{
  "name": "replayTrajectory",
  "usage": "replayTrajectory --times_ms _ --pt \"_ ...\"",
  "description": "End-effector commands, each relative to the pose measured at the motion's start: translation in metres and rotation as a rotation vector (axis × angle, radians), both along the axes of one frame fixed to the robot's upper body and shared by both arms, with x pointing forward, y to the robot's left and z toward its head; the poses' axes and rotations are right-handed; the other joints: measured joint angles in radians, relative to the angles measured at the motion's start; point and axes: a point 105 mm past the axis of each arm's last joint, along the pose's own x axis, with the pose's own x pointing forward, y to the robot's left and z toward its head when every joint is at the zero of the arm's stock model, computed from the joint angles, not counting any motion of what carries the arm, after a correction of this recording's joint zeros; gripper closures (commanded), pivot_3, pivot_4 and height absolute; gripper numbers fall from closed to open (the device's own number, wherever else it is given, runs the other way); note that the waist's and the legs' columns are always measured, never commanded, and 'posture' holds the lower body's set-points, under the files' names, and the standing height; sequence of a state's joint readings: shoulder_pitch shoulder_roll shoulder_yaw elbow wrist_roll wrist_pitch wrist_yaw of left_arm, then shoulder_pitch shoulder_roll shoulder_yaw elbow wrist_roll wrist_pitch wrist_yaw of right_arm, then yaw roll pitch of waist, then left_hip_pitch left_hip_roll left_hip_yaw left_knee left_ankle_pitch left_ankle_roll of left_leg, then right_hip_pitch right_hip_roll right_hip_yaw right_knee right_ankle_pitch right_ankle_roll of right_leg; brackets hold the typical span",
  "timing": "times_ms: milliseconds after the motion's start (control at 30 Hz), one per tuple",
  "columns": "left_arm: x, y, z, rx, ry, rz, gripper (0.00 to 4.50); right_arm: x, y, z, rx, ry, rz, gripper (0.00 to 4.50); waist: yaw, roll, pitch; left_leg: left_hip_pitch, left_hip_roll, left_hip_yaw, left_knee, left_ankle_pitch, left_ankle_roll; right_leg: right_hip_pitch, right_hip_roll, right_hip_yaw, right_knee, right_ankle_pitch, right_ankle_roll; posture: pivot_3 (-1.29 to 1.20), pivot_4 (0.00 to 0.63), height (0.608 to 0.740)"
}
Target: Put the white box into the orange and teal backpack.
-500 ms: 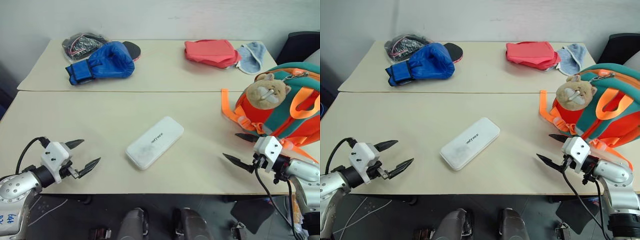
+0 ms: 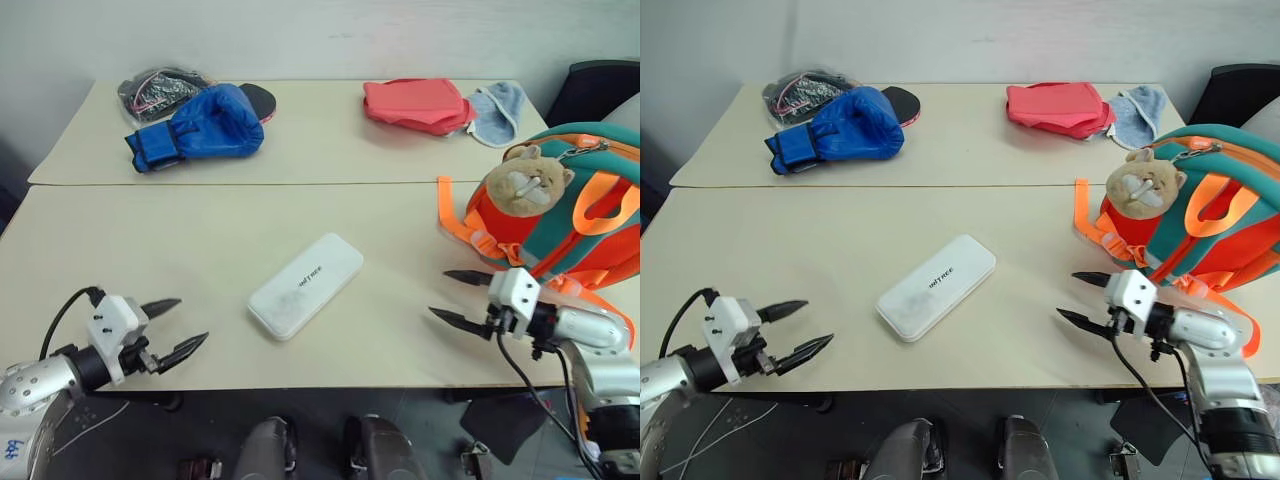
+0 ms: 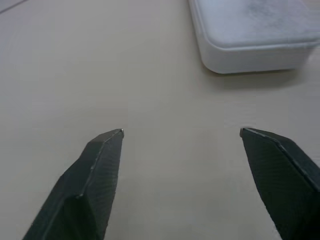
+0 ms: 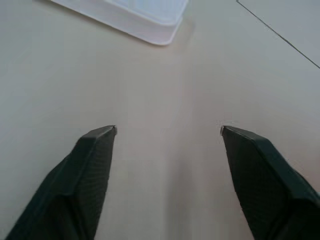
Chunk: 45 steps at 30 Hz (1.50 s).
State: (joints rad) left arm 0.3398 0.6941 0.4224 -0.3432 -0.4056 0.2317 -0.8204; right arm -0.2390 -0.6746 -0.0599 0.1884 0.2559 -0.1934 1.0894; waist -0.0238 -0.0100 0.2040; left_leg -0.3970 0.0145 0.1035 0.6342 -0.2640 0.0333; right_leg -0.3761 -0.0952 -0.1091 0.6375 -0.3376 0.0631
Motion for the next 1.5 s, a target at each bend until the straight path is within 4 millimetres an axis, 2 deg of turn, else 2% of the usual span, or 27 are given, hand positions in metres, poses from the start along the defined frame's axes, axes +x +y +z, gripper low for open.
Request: replayTrajectory --times_ms 33,67,133,233,333,467,633,700,933,1067,1333,1433,1500 --pt "-0.001 -0.007 0.009 -0.004 -0.082 0.061 1.78 0.014 0.023 0.012 0.002 -0.063 0.01 2.3 -0.002 0.0 0.0 0.0 0.0 0.0 0.0 0.0 0.0 0.0 0.0 0.0 0.0 0.0 0.0 0.0 0.15 0.74" --pt "-0.001 -0.01 0.008 -0.031 -0.097 0.108 2.17 0.018 0.03 0.012 0.005 -0.072 0.005 2.75 -0.002 0.0 0.0 0.0 0.0 0.0 0.0 0.0 0.0 0.0 0.0 0.0 0.0 0.0 0.0 0.0 0.15 0.74" --pt "-0.005 -0.027 0.0 -0.089 -0.097 0.167 2.72 0.025 0.04 0.01 0.022 -0.072 -0.032 3.35 -0.001 0.0 0.0 0.0 0.0 0.0 0.0 0.0 0.0 0.0 0.0 0.0 0.0 0.0 0.0 0.0 0.15 0.74" --pt "-0.007 -0.043 -0.006 -0.097 -0.097 0.192 3.65 0.034 0.045 0.007 0.048 -0.082 -0.108 4.39 0.005 -0.002 -0.001 -0.001 -0.001 0.0 0.0 0.0 0.0 0.0 0.0 0.0 0.0 0.0 0.0 0.0 0.15 0.74" --pt "-0.006 -0.058 -0.011 -0.109 -0.071 0.191 4.47 0.051 0.051 0.005 0.05 -0.115 -0.197 4.5 0.009 -0.002 -0.001 -0.001 -0.001 0.0 0.001 0.0 0.0 0.0 0.0 0.0 0.0 0.0 0.0 0.0 0.15 0.74" --pt "-0.002 -0.071 -0.014 -0.129 -0.042 0.183 4.47 0.066 0.059 0.001 0.069 -0.099 -0.279 4.5 0.002 -0.002 -0.001 -0.001 -0.001 0.0 0.001 0.0 0.001 0.0 0.0 0.001 0.002 0.0 0.0 0.0 0.15 0.74" --pt "0.01 -0.081 -0.011 -0.151 -0.031 0.182 4.47 0.058 0.078 0.013 0.156 -0.068 -0.241 4.5 0.0 -0.002 -0.001 -0.001 -0.001 -0.001 0.0 0.002 -0.003 -0.001 0.0 0.0 0.004 -0.001 -0.002 0.0 0.15 0.74" --pt "0.013 -0.086 -0.014 -0.143 -0.012 0.167 4.47 0.055 0.086 0.01 0.137 -0.067 -0.191 4.5 -0.003 -0.002 -0.001 -0.001 -0.001 -0.001 0.0 0.002 -0.002 -0.001 0.0 0.0 0.004 -0.001 -0.002 0.0 0.15 0.74" --pt "0.02 -0.089 -0.015 -0.156 0.002 0.159 4.47 0.063 0.109 0.016 0.189 -0.083 -0.15 4.5 -0.004 -0.002 -0.001 0.0 -0.001 0.0 0.0 0.003 -0.003 -0.001 0.0 0.0 0.006 -0.001 -0.002 0.0 0.15 0.74" --pt "0.024 -0.088 -0.013 -0.148 -0.003 0.15 4.47 0.065 0.111 0.006 0.136 -0.03 -0.131 4.5 -0.002 -0.002 -0.001 0.0 -0.001 0.0 0.0 0.003 -0.003 -0.001 0.0 0.0 0.006 -0.001 -0.002 0.0 0.15 0.74" --pt "0.029 -0.077 -0.013 -0.122 -0.003 0.157 4.47 0.054 0.102 0.004 0.107 0.02 -0.063 4.5 -0.003 -0.002 -0.001 0.001 -0.001 0.0 0.0 0.003 -0.003 -0.001 0.0 0.0 0.006 -0.001 -0.002 0.0 0.15 0.74" --pt "0.03 -0.07 -0.013 -0.112 -0.005 0.168 4.47 0.044 0.103 0.008 0.125 0.046 0.028 4.5 -0.004 -0.002 -0.001 0.001 -0.001 0.0 0.0 0.003 -0.003 -0.001 0.0 0.0 0.006 -0.001 -0.002 0.0 0.15 0.74" --pt "0.032 -0.071 -0.011 -0.09 -0.002 0.128 4.47 0.026 0.106 0.009 0.119 0.079 0.144 4.5 -0.003 -0.002 -0.001 0.001 -0.001 0.0 0.0 0.003 -0.003 -0.001 0.0 0.0 0.006 -0.001 -0.002 0.0 0.15 0.74"
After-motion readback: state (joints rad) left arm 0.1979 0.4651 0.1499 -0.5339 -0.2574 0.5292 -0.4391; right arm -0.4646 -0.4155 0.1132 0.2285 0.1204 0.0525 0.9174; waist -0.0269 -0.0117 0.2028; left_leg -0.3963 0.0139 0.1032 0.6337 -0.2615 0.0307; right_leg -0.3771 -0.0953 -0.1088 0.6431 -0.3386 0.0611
